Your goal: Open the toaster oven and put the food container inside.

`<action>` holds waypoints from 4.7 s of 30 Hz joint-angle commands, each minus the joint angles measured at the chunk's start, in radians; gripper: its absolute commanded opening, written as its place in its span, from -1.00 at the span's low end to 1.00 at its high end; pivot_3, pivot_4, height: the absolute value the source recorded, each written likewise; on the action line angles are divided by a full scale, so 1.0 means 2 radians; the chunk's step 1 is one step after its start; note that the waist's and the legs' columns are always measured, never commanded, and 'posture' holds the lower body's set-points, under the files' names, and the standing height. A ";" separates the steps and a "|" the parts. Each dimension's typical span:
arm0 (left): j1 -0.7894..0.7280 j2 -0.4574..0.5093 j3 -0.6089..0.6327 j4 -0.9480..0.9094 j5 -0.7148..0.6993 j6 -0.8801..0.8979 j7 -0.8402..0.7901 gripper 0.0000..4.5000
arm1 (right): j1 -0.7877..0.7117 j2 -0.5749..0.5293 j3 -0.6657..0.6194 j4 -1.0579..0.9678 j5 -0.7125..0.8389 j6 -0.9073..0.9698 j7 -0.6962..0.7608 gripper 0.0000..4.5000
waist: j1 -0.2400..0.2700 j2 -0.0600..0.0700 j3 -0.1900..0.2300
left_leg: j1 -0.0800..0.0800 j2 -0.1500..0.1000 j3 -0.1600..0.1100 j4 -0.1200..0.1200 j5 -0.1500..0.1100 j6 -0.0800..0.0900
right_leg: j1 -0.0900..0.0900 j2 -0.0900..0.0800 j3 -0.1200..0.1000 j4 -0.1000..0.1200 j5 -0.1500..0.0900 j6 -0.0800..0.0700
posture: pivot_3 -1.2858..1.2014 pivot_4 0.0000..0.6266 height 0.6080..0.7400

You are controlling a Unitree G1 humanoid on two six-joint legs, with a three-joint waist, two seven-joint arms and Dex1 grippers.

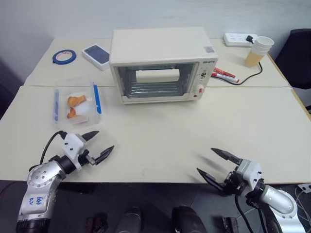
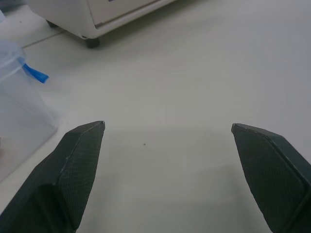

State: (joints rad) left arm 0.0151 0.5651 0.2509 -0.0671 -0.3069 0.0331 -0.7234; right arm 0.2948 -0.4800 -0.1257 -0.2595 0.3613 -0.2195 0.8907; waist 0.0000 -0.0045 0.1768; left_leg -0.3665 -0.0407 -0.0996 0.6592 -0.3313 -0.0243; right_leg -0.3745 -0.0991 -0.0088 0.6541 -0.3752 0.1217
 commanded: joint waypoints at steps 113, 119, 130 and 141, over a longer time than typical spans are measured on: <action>0.048 0.041 0.214 -0.077 -0.150 0.157 -0.050 0.33 | -0.302 -0.031 0.030 0.023 0.098 0.152 0.086 1.00 | -0.011 0.000 0.001 | -0.001 0.001 -0.001 0.001 0.000 0.000 | -0.001 0.000 -0.001 0.000 0.001 -0.001 | 0.03 -0.52 1.00; 0.186 -0.006 0.320 -0.063 -0.160 0.138 -0.036 0.90 | -0.320 -0.005 0.056 0.023 0.094 0.133 0.102 1.00 | -0.006 0.000 0.001 | -0.002 0.001 -0.001 0.001 0.000 0.000 | 0.000 -0.001 -0.001 -0.001 0.001 -0.001 | 0.03 -0.52 1.00; 0.149 -0.034 0.309 -0.235 -0.310 0.349 0.240 0.96 | -0.319 -0.041 0.038 0.025 0.106 0.142 0.136 1.00 | 0.010 -0.001 0.001 | -0.002 0.000 -0.002 0.002 -0.001 0.001 | 0.000 -0.001 -0.001 -0.001 0.001 -0.001 | 0.03 -0.52 1.00; -0.065 -0.079 0.169 -0.265 -0.643 0.340 0.884 0.96 | -0.308 -0.067 0.028 0.022 0.117 0.151 0.157 1.00 | 0.007 -0.001 0.001 | -0.001 0.001 -0.001 0.003 -0.001 0.000 | 0.000 0.000 0.000 0.000 0.001 -0.001 | 0.03 -0.52 1.00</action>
State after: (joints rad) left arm -0.0949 0.3933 0.5963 -0.5878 -1.5407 0.7717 0.8982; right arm -0.3263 -0.6082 -0.0476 -0.1923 0.5808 0.0889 1.2010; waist 0.0149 -0.0073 0.1783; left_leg -0.3690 -0.0389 -0.1012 0.6652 -0.3324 -0.0242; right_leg -0.3755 -0.0982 -0.0094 0.6547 -0.3730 0.1198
